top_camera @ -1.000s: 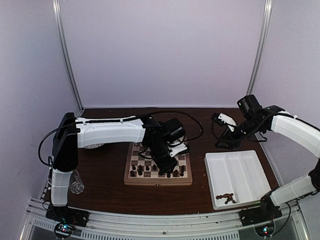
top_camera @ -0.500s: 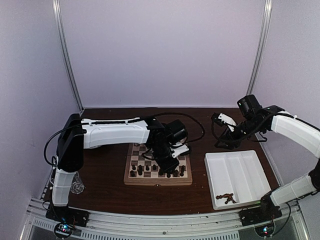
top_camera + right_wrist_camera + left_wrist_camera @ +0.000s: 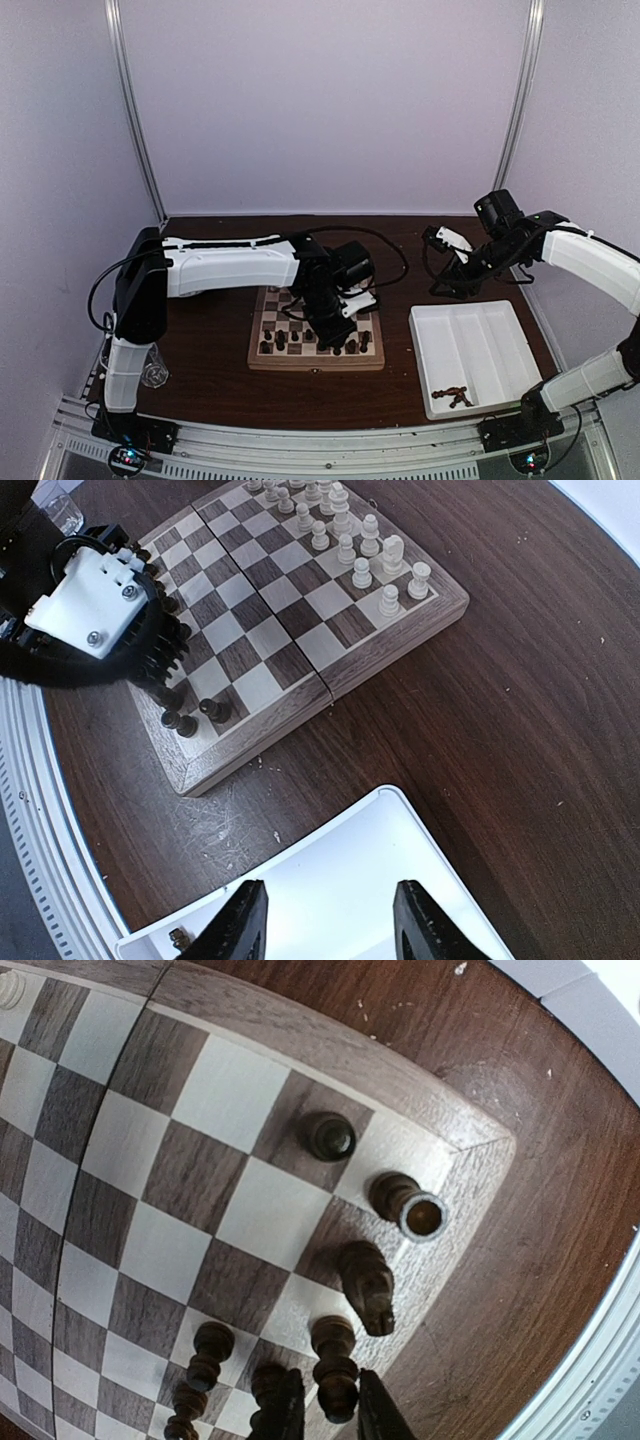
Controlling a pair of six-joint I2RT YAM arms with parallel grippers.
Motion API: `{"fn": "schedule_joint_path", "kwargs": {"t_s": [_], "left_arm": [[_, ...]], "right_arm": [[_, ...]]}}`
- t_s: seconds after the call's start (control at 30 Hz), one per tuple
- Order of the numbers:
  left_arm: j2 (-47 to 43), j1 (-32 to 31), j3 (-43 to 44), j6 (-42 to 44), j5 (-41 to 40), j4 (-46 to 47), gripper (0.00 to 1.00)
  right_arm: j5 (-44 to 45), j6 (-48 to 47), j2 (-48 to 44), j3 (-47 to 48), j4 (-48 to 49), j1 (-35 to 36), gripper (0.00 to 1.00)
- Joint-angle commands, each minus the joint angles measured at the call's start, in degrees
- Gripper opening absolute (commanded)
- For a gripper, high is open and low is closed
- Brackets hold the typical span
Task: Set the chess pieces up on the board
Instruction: Adjust the bishop at c8.
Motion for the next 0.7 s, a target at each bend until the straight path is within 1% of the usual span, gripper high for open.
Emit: {"fn": "schedule_joint_path", "kwargs": {"t_s": [0.0,0.17,0.37,0.6,0.63,0.67], "left_arm": [[0.9,-0.1,1.2,0.7,0.1,-0.6,0.17],[1.4,-0.1,1.8,0.7,0.0,-0.7,0.08],[1.9,-0.1,2.7,0.7,-0.2,-0.6,0.06],[2.2,-0.1,3.0,0.6,-0.6,-0.8,0.06],[2.2,-0.1,3.1,0.6,-0.5,-1.1,0.09],[2.2,0.0,3.3,0.4,-0.6,-1.6,0.13]], "right_arm": [[-0.9,-0.3,0.2,-0.6,0.6,-0.5,0.46],[-0.9,-0.3,0.1,-0.6,0.6,-0.5,0.46],[-0.9,-0.3,0.1,-0.7,0.6,-0.5,0.46],[-1.0,-0.4,0.1,-0.7,0.5,-0.5,0.46],[-1.0,-0.4,0.1,-0.8,0.6,-0.5,0.46],[-0.9,-0.4,0.1,-0.8,0.6,-0.5,0.46]]}}
